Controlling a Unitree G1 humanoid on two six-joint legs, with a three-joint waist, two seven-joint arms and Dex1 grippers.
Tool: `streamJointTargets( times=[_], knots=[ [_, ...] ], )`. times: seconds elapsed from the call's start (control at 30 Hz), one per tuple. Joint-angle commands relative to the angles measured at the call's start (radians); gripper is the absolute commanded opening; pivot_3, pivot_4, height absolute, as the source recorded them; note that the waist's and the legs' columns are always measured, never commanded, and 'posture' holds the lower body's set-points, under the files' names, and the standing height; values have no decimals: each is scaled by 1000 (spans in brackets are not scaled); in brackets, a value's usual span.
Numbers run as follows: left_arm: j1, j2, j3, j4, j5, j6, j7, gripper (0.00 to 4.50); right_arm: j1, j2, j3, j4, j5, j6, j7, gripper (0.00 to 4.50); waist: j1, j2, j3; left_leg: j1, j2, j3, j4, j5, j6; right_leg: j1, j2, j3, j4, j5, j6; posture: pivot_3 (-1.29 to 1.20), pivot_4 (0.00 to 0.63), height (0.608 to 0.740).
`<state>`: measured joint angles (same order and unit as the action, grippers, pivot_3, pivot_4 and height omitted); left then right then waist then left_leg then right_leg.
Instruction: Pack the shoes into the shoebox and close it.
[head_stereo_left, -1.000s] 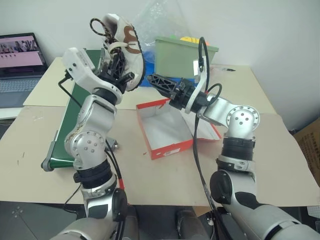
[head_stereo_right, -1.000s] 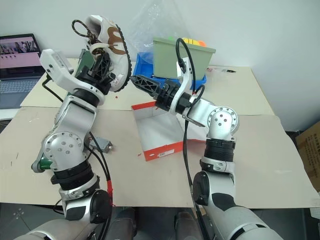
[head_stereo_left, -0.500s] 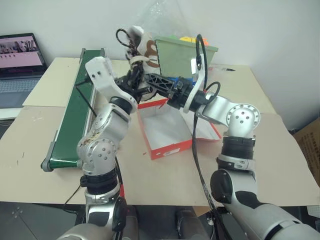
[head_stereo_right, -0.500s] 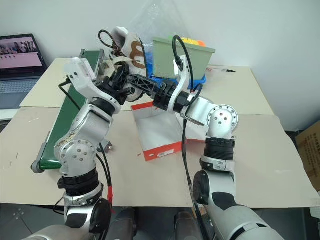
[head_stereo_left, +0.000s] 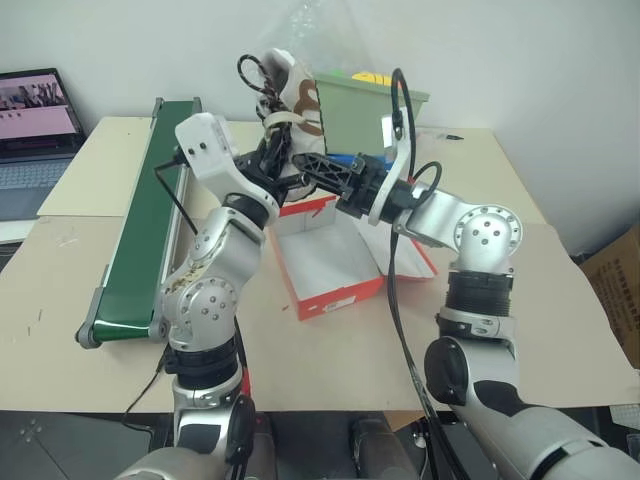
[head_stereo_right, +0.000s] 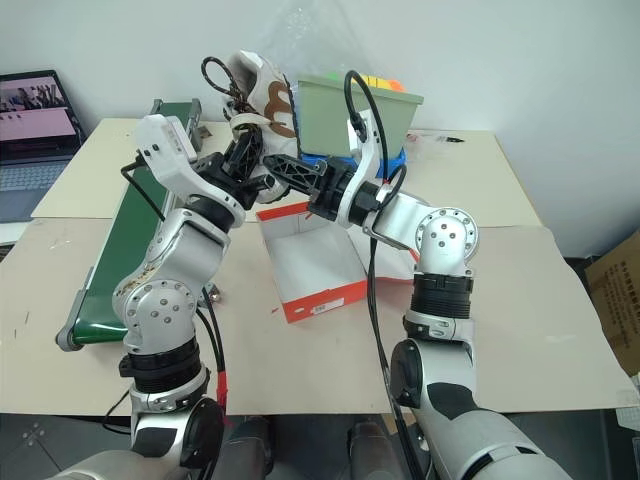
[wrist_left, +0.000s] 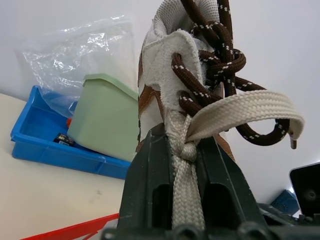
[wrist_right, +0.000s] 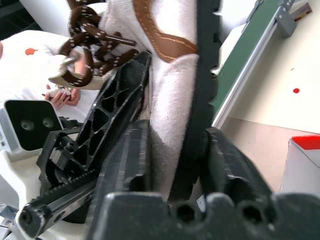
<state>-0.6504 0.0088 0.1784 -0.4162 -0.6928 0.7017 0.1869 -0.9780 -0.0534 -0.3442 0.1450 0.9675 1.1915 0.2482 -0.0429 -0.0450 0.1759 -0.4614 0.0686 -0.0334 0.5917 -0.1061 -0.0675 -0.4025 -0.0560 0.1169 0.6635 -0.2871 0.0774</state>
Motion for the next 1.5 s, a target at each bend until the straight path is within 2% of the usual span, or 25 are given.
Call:
streamJointTargets(
  times=[0.03, 0.1, 0.17, 0.2, 0.37, 0.57, 0.7, 0.83, 0.97, 1.33, 1.5],
  knots=[
    [-10, 1, 13, -60, -23, 2, 15, 64, -30, -11, 0, -14, 22, -27, 19, 490, 0, 0, 0, 0, 0, 0, 0, 0, 0, 0, 0, 0, 0, 0, 0, 0, 150, 740],
    [-7, 3, 15, -67, -33, 13, 25, 64, -32, -9, 4, -9, 20, -32, 22, 478, 0, 0, 0, 0, 0, 0, 0, 0, 0, 0, 0, 0, 0, 0, 0, 0, 150, 740],
    [-3, 2, 22, -77, -54, 23, 33, 1056, -35, -6, 10, -2, 17, -38, 26, 474, 0, 0, 0, 0, 0, 0, 0, 0, 0, 0, 0, 0, 0, 0, 0, 0, 150, 740],
    [0, -3, 29, -82, -73, 25, 32, 1281, -36, -6, 14, 1, 14, -41, 29, 467, 0, 0, 0, 0, 0, 0, 0, 0, 0, 0, 0, 0, 0, 0, 0, 0, 150, 740],
    [15, 24, 58, -139, -164, 84, 49, 3276, -40, -31, 38, 17, -8, -59, 47, 456, -1, 0, 0, 0, 0, 0, 0, 0, 0, 0, 0, 0, 0, 0, 0, 0, 150, 740],
    [71, 144, 144, -186, -194, 132, 100, 3276, -65, -104, 76, 29, -69, -80, 49, 456, -2, 0, 0, 0, 0, 0, 0, 0, 0, -1, 0, 0, 0, 0, 0, 0, 150, 740],
    [92, 210, 185, -189, -202, 141, 114, 3276, -40, -234, 271, -39, -268, -120, 60, 456, 1, 0, 0, 0, 0, 0, 0, 0, 0, -1, 0, 0, -1, 0, 0, 0, 150, 740],
    [88, 248, 181, -168, -168, 134, 105, 3276, 3, -294, 408, -101, -390, -131, 60, 456, 2, 0, 0, 0, 0, 0, -1, 0, 0, -1, 0, 0, -1, 0, 0, 0, 150, 740],
    [67, 242, 138, -155, -146, 126, 99, 3276, 66, -310, 488, -131, -483, -147, 53, 456, 3, 0, 0, 0, 0, 0, -1, 0, 0, -1, 0, 0, -1, 0, 0, 0, 150, 740],
    [65, 229, 97, -149, -105, 121, 92, 3276, 205, -291, 511, -201, -591, -91, 7, 456, 2, 0, 0, 0, 0, 0, -1, 0, 0, -1, 0, 1, -1, 0, 0, 0, 150, 740],
    [67, 207, 79, -145, -85, 118, 90, 3276, 250, -322, 564, -215, -657, -105, 13, 456, 3, 0, 0, 0, 0, 0, -1, 0, 0, -1, 0, 1, -1, 0, 0, 0, 150, 740]
  ],
)
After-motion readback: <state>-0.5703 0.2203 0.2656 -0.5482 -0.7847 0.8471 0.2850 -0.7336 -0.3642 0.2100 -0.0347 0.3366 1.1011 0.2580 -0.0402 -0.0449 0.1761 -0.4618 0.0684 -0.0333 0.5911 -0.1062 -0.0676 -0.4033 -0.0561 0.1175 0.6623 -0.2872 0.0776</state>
